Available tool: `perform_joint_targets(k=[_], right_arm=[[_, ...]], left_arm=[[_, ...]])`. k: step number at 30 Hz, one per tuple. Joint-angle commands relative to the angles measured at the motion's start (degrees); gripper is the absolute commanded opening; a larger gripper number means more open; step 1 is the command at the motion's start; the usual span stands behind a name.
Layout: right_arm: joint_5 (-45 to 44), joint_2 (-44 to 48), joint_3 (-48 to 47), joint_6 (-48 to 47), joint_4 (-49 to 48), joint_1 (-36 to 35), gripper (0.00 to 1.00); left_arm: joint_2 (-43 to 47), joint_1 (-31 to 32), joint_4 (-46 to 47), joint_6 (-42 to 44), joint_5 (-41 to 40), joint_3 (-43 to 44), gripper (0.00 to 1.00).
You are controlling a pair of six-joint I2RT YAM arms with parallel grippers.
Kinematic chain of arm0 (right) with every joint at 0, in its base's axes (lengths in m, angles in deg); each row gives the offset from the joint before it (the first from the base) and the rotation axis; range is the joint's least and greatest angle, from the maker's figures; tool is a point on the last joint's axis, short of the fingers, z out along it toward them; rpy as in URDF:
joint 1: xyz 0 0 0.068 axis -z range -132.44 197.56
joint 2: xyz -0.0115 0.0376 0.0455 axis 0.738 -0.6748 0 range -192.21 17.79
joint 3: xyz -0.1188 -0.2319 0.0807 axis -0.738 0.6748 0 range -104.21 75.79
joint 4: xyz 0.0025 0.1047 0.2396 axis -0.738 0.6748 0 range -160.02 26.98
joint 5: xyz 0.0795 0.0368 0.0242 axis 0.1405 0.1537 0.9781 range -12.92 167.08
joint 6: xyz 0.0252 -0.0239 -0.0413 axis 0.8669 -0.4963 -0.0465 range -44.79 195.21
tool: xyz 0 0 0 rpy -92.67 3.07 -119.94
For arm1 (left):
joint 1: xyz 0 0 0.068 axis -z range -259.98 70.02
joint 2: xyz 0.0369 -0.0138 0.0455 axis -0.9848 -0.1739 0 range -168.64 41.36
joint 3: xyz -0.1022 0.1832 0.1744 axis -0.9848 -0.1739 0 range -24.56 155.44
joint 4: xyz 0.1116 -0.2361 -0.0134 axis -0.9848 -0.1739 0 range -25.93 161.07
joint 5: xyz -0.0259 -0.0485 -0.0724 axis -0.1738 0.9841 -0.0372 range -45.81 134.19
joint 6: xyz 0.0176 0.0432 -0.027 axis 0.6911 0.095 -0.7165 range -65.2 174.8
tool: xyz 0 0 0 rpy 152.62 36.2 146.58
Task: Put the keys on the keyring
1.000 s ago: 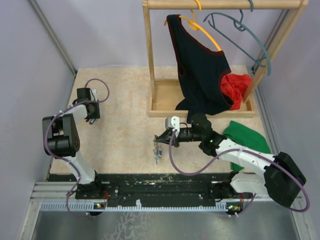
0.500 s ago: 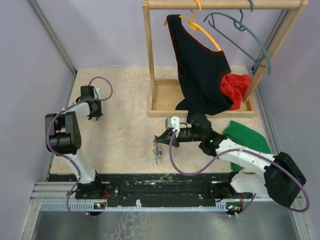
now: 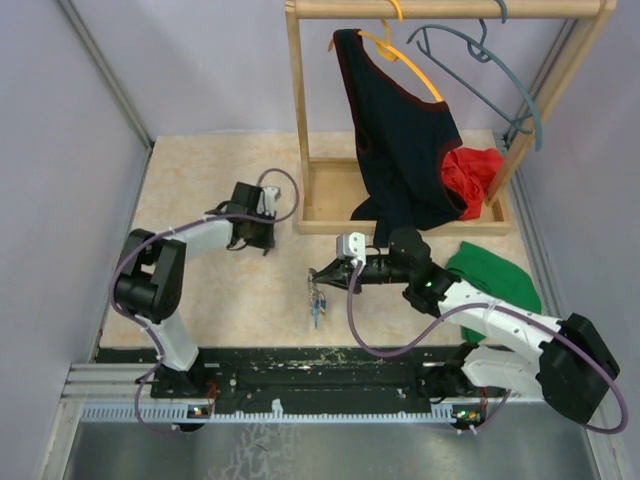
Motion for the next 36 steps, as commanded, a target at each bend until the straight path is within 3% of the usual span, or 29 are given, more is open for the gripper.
perform_joint_targets(k=[1, 9, 21, 29, 36], right_arm=[[-0.4, 3.0, -1.0, 0.4, -3.1, 0.4, 0.00], [-4.3, 4.7, 0.2, -0.9, -1.0, 0.4, 0.00], [-9.5, 3.4, 0.9, -2.2, 0.5, 0.4, 0.00], [-10.7, 1.2, -0.3, -3.5, 1.1, 0.4, 0.00], [-9.7, 0.2, -1.5, -4.9, 1.4, 0.4, 0.00]], left_arm=[[2.3, 8.5, 0.6, -5.6, 8.3, -2.9, 0.11], [8.9, 17.9, 15.2, -11.4, 11.0, -7.8, 0.21], [28.9, 16.1, 39.8, -6.7, 5.1, -30.0, 0.41], [40.2, 15.1, 61.9, 0.4, 15.5, -43.9, 0.46], [42.7, 14.6, 70.5, 7.4, 28.6, -46.8, 0.45]])
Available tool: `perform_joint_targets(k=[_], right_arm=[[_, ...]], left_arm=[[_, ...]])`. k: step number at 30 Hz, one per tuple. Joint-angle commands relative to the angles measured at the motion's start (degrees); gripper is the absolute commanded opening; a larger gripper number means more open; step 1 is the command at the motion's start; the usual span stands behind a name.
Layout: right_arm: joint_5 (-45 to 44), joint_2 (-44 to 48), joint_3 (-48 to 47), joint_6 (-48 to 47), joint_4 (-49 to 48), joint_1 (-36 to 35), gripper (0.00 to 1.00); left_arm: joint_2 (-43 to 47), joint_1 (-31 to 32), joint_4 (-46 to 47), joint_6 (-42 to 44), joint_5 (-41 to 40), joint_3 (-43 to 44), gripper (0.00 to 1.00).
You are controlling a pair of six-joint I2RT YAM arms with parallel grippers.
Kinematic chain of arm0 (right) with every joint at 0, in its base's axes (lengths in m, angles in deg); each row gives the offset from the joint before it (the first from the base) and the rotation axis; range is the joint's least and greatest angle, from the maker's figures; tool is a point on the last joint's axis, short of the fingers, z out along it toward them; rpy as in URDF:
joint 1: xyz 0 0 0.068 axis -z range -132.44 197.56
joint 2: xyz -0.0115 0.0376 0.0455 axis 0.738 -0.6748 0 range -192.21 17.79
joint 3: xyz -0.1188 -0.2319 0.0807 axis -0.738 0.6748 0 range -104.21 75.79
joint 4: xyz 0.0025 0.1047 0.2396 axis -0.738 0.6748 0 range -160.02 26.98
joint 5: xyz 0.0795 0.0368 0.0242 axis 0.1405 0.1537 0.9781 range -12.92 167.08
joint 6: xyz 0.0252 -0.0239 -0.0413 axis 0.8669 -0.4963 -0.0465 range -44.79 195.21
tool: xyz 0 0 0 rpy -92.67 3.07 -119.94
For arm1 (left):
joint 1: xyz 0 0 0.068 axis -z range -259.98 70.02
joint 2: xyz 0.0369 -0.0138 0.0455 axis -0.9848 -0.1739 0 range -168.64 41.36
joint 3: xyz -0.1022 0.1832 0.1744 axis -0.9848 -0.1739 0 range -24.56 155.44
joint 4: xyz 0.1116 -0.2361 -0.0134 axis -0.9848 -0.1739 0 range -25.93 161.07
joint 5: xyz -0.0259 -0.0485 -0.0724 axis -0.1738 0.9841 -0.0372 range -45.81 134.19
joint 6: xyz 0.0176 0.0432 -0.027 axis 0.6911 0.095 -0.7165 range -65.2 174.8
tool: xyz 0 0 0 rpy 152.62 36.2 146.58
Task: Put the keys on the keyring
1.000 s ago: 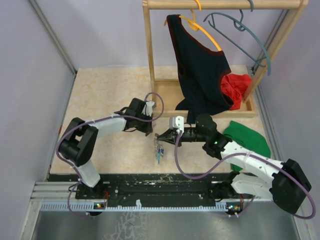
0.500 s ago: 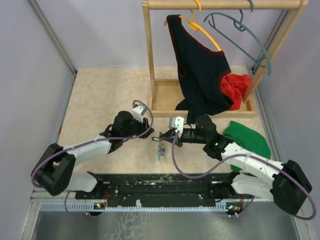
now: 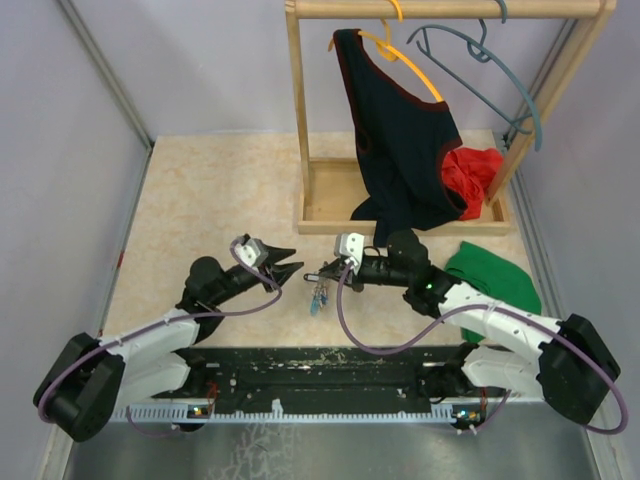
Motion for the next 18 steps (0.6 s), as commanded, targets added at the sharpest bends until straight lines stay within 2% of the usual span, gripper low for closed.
perform_joint_targets(k=[1, 9, 18], right_arm=[[0.6, -0.7, -2.9, -1.7, -2.7, 0.4, 0.00], [2.6, -2.4, -3.7, -2.4, -3.4, 0.4, 0.00], [3.7, -2.4, -3.9, -2.9, -3.5, 0.4, 0.00]], left_arm=[[1.1, -0.7, 10.0, 6.1, 11.1, -0.8, 0.45], [-1.2, -1.5, 6.5, 8.1, 22.8, 2.8, 0.44], [-1.6, -1.6, 5.1, 6.6, 26.8, 4.6, 0.42]])
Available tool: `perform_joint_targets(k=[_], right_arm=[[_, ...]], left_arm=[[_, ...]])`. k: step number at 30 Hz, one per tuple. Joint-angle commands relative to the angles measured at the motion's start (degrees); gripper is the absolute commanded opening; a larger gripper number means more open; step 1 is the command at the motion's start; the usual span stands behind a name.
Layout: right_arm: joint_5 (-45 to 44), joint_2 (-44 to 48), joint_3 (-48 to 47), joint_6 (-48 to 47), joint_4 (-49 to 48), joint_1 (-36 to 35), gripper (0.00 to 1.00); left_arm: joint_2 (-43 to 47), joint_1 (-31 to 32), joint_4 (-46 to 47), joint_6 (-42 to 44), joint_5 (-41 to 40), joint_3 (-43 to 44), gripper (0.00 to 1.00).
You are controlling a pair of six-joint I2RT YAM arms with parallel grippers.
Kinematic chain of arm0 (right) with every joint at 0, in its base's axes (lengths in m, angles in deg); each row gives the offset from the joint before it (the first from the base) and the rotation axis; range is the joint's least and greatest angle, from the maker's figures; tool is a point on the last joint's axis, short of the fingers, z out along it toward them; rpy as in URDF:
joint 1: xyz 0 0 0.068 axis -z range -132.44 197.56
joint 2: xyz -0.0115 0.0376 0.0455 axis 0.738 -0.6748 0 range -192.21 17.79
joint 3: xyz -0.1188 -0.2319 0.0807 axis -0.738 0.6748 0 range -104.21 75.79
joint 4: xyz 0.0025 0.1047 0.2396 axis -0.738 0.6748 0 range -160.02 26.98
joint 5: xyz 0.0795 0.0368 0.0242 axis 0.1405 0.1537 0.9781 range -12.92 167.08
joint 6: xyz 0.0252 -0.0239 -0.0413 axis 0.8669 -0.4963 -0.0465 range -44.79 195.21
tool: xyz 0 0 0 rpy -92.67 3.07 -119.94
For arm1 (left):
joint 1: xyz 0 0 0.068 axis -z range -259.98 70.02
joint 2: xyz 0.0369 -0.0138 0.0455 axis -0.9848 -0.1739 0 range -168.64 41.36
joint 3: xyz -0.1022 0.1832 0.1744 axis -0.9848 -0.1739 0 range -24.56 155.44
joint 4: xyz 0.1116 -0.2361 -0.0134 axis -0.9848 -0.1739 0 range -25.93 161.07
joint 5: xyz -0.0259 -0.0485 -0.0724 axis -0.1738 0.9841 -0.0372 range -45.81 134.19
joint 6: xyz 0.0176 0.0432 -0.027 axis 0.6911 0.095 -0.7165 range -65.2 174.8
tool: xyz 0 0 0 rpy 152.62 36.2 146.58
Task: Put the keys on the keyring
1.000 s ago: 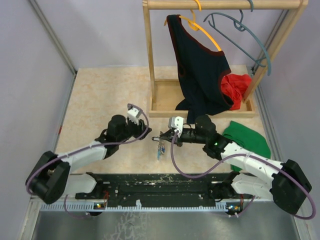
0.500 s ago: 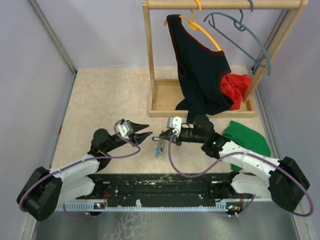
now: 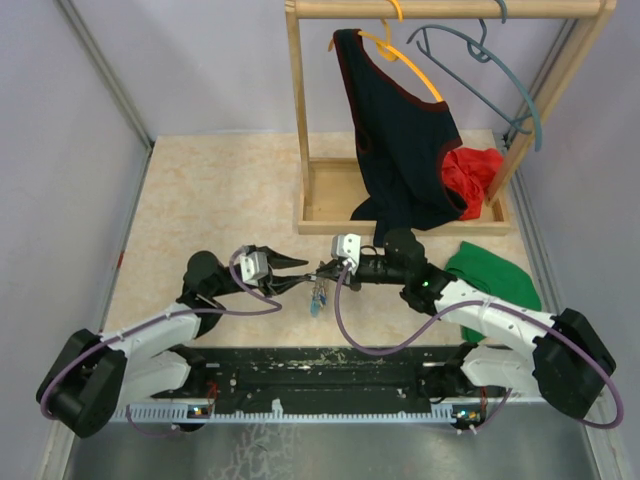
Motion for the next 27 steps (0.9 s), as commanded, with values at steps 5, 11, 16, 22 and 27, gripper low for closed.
perform_joint_targets(k=[5, 11, 16, 22, 27], right_arm=[[1.9, -0.1, -3.0, -0.9, -2.6, 0.3, 0.00], [2.4, -0.2, -3.0, -0.9, -3.0, 0.4, 0.00], [2.8, -0.3, -3.0, -0.9, -3.1, 0.4, 0.00], [3.5, -0.7, -3.2, -0.9, -3.3, 0.4, 0.00], [3.7, -0.8, -3.4, -0.9, -3.4, 0.4, 0.00]], left_arm=[[-1.9, -0.4, -1.4, -0.6, 4.8, 2.5, 0.39], [-2.9, -0.4, -1.4, -1.3, 4.0, 2.4, 0.36], [-2.0, -0.4, -1.5, -1.5, 1.8, 2.2, 0.36], [-3.3, -0.4, -3.1, -1.1, 2.9, 3.5, 0.33], [-4.6, -0.4, -3.2, -1.7, 5.6, 4.5, 0.27]])
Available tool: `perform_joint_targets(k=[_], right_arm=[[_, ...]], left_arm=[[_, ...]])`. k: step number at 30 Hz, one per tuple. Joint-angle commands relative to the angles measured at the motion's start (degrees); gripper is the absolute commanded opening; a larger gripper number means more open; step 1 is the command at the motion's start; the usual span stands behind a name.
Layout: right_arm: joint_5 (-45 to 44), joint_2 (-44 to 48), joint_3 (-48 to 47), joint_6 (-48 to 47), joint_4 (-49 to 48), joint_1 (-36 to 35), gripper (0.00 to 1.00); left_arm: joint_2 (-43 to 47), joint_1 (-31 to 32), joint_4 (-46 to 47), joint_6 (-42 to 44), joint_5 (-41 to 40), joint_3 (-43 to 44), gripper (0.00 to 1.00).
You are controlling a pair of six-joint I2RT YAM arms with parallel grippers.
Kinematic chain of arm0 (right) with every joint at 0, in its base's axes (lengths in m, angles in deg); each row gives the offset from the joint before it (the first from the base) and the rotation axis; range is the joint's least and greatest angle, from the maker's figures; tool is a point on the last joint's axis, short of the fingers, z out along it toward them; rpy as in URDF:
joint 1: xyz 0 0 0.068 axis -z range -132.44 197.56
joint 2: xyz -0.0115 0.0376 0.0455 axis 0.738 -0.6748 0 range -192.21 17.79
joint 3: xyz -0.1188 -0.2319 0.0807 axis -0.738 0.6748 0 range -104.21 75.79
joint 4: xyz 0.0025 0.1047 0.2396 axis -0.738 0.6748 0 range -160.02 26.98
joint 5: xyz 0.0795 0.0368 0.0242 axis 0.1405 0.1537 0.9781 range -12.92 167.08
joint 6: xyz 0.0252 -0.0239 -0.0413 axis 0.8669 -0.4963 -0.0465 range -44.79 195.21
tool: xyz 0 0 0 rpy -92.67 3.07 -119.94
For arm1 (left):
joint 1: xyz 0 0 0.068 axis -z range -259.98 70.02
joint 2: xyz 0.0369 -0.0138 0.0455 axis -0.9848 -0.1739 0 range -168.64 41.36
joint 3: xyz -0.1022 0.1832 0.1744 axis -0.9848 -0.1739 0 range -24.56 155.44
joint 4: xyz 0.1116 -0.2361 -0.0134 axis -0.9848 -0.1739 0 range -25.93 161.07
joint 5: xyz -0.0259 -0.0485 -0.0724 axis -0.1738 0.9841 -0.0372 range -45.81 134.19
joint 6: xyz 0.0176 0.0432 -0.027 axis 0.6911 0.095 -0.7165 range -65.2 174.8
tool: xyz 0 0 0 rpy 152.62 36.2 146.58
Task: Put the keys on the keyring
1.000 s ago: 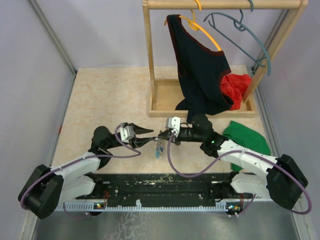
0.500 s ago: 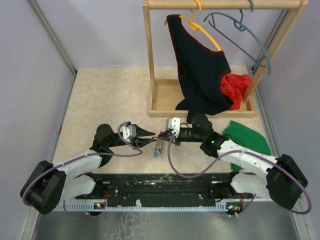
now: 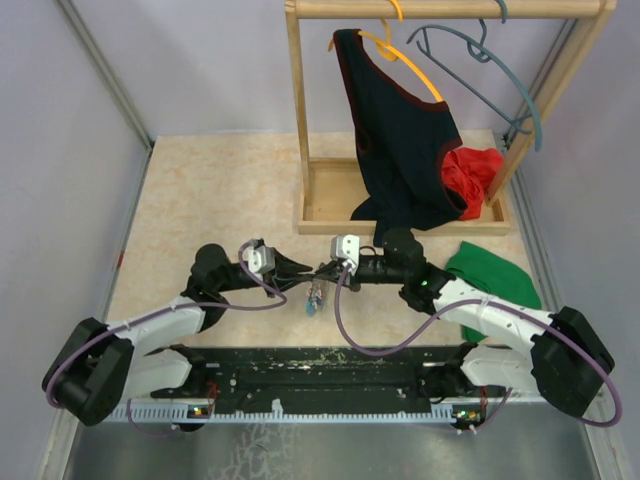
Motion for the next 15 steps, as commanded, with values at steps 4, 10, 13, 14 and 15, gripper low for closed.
perform_joint_targets(k=[4, 10, 13, 14, 15], right_arm=[[1.9, -0.2, -3.4, 0.0, -3.8, 0.4, 0.00], [1.9, -0.2, -3.6, 0.4, -5.0, 0.3, 0.00], [1.8, -0.5, -3.6, 0.3, -5.1, 0.4, 0.00], [1.8, -0.6, -3.5, 0.4, -5.1, 0.4, 0.00], [1.7, -0.7, -3.5, 0.4, -5.3, 0.4, 0.00]], left_arm=[[-1.3, -0.3, 0.7, -1.5, 4.6, 2.8, 0.25], [-1.4, -0.4, 1.1, -2.7, 5.3, 3.1, 0.18], [-1.2, -0.4, 1.5, -3.5, 5.3, 3.0, 0.12], [-1.1, -0.4, 1.6, -3.8, 5.2, 3.0, 0.10], [-1.0, -0.4, 1.5, -4.2, 5.2, 3.0, 0.09]])
